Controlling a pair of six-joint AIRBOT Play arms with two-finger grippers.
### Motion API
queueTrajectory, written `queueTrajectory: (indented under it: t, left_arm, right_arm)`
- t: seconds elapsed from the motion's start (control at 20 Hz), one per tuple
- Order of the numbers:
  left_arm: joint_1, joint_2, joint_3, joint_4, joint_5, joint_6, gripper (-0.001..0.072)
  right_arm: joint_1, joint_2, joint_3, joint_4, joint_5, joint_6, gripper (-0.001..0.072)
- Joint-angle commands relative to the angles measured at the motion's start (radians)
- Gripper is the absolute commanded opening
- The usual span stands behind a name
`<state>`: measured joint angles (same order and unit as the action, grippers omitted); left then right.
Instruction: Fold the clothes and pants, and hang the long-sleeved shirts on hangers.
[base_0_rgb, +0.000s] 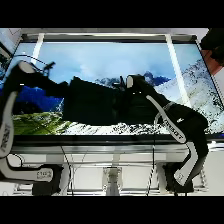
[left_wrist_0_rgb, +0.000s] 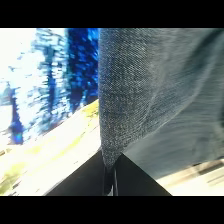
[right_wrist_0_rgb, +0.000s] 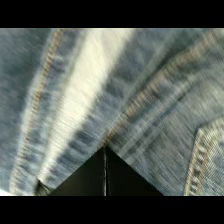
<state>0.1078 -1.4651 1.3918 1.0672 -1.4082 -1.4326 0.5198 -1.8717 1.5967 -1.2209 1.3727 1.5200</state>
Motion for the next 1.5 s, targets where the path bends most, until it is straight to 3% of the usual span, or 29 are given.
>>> queueTrajectory:
  t: [0.0, 0.2, 0.4, 0.5, 0.7, 0.9, 1.25, 1.45]
  left_arm:
    - [0.069, 0.116, 0.049, -0.005, -0.099, -0.008, 0.0025]
    - [0.024, 0.137, 0.227, -0.095, -0.212, -0.084, 0.0025]
    - [-0.078, 0.130, 0.432, -0.130, -0.212, -0.187, 0.0024]
    - [-0.130, 0.105, 0.522, -0.129, -0.238, -0.251, 0.0024]
    - [-0.228, 0.012, 0.653, -0.076, -0.340, -0.361, 0.0023]
    - [-0.327, -0.058, 0.657, -0.019, -0.332, -0.432, 0.0021]
    - [-0.609, -0.249, 0.657, -0.053, -0.041, -0.528, 0.0021]
    - [-0.754, -0.394, 0.657, -0.184, 0.277, -0.534, 0.0021]
  right_arm:
    - [0.086, -0.006, -0.005, 0.049, -0.167, 0.014, 0.0026]
    - [0.142, -0.038, 0.000, 0.187, -0.311, 0.014, 0.0025]
    - [0.156, -0.085, 0.055, 0.263, -0.306, 0.011, 0.0026]
    - [0.123, -0.085, 0.141, 0.208, -0.156, 0.001, 0.0026]
    - [-0.052, -0.018, 0.319, -0.049, 0.248, -0.004, 0.0026]
    - [-0.294, 0.146, 0.335, -0.070, 0.355, -0.021, 0.0026]
    - [-0.533, 0.266, 0.334, -0.058, 0.361, -0.067, 0.0026]
    - [-0.546, 0.266, 0.333, -0.032, 0.356, -0.075, 0.0026]
